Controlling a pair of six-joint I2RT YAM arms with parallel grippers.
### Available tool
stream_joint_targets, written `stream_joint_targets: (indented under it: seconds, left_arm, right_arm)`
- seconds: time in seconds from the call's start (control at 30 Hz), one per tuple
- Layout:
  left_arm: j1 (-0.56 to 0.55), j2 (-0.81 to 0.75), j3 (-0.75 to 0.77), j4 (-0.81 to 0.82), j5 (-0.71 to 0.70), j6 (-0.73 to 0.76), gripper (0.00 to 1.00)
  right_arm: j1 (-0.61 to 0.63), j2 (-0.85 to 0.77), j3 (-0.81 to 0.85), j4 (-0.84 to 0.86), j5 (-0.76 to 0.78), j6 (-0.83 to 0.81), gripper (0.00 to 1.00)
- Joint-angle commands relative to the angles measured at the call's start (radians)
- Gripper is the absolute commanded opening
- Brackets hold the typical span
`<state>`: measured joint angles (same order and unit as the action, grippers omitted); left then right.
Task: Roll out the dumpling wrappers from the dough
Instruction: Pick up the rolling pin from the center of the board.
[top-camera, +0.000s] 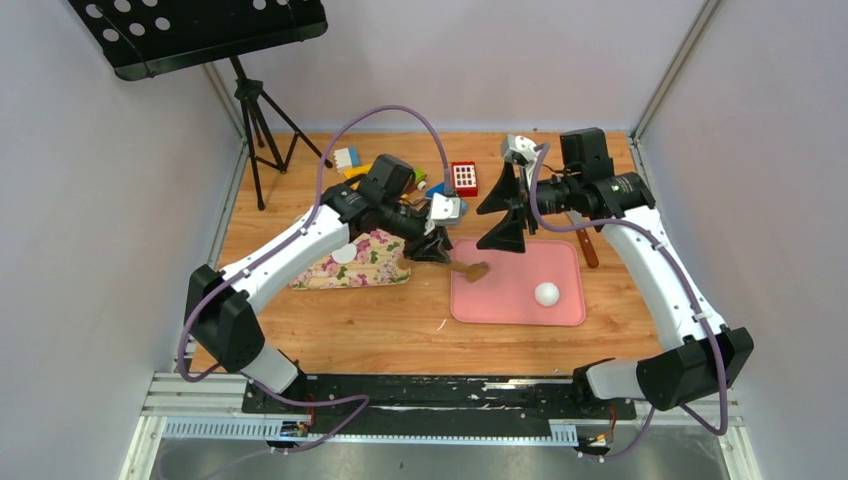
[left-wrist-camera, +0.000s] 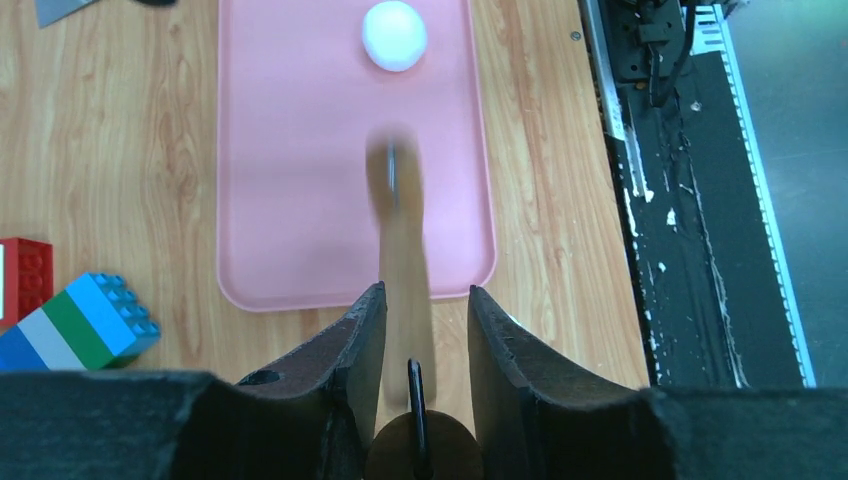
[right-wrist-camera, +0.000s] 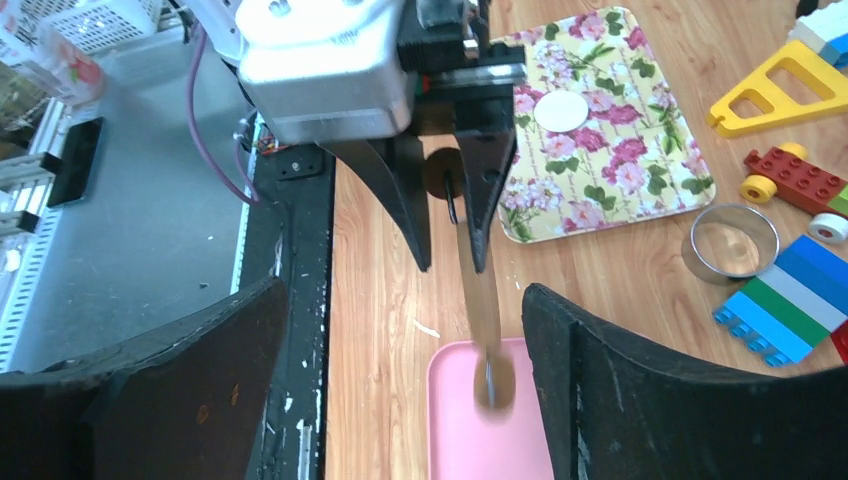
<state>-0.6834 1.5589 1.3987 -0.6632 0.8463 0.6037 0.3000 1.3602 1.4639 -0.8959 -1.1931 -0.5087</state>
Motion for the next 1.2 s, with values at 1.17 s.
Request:
stream_joint_targets:
  seconds: [1.17]
  left_arm:
    - [0.105, -0.160, 0.186, 0.408, 0.030, -0.695, 0.00]
  right_arm:
    - [-0.062, -0.067, -0.761, 1.693, -0.016, 0.694, 1.00]
